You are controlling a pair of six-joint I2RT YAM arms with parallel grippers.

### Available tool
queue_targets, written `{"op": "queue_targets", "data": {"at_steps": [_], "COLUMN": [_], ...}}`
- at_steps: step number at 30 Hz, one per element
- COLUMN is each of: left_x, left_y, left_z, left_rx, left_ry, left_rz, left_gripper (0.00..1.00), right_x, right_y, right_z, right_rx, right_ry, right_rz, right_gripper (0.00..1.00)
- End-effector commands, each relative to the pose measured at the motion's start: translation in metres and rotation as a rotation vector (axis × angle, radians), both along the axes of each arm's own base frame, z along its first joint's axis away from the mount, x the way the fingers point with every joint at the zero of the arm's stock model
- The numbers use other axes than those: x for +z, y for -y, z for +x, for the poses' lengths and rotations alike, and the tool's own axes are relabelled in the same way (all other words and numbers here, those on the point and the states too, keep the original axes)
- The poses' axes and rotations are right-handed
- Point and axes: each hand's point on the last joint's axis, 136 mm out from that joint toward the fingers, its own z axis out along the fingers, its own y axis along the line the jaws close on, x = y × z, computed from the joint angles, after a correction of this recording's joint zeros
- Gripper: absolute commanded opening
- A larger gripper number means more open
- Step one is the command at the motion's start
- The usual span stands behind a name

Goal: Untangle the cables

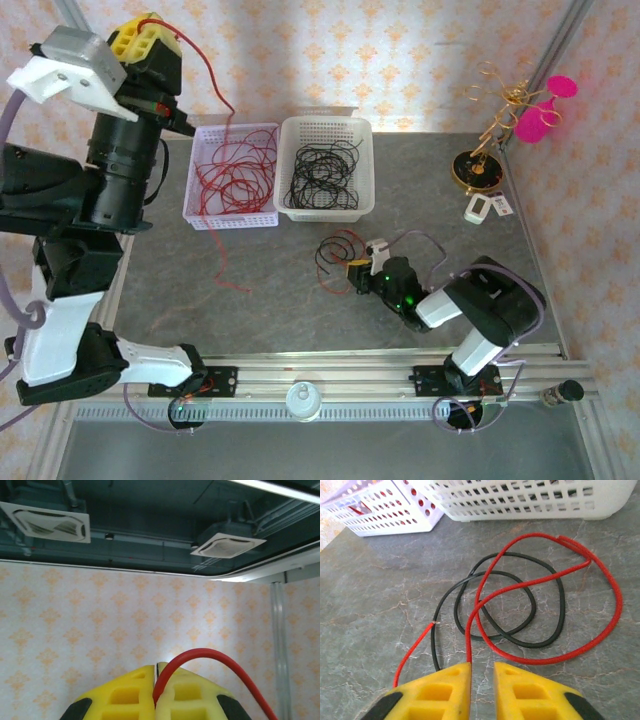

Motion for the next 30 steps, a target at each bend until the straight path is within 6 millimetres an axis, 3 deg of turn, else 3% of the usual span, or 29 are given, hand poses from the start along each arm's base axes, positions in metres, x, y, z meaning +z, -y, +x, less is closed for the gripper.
{"op": "queue_targets", "data": {"at_steps": [1, 7, 12, 16, 24, 30], "left_x": [-0.015, -0.035, -0.056, -0.057, -0.043, -0.038], "left_y": [0.001, 0.003, -0.002, -0.006, -0.015, -0.051], "left_z": [0.019, 0.040, 0.078, 0.107, 0.160, 0.184], "left_rx": [0.113, 0.221, 0.396, 0.439, 0.543, 0.642], "left_ry": [-0.050, -0.128, -0.218, -0.226, -0.174, -0.133], "left_rz": [0.024, 0.063, 0.103, 0.105, 0.094, 0.026], "left_gripper": [0.00, 0.00, 0.00, 0.00, 0.00, 0.00], "right_x": [0.023, 0.062, 0.103, 0.125, 0.132, 0.130], "right_y": [0.006, 0.005, 0.006, 0.011, 0.019, 0.024], "right_z": [0.004, -0.001, -0.009, -0.013, -0.017, -0.018], "right_rx": [-0.029, 0.000, 0.023, 0.010, -0.010, -0.025], "right_ry": [0.051, 0.106, 0.185, 0.222, 0.222, 0.211], "right_rz": [0.010, 0.026, 0.087, 0.116, 0.113, 0.097], "right_gripper": [0.25, 0.37, 0.41, 0.42, 0.43, 0.43]}}
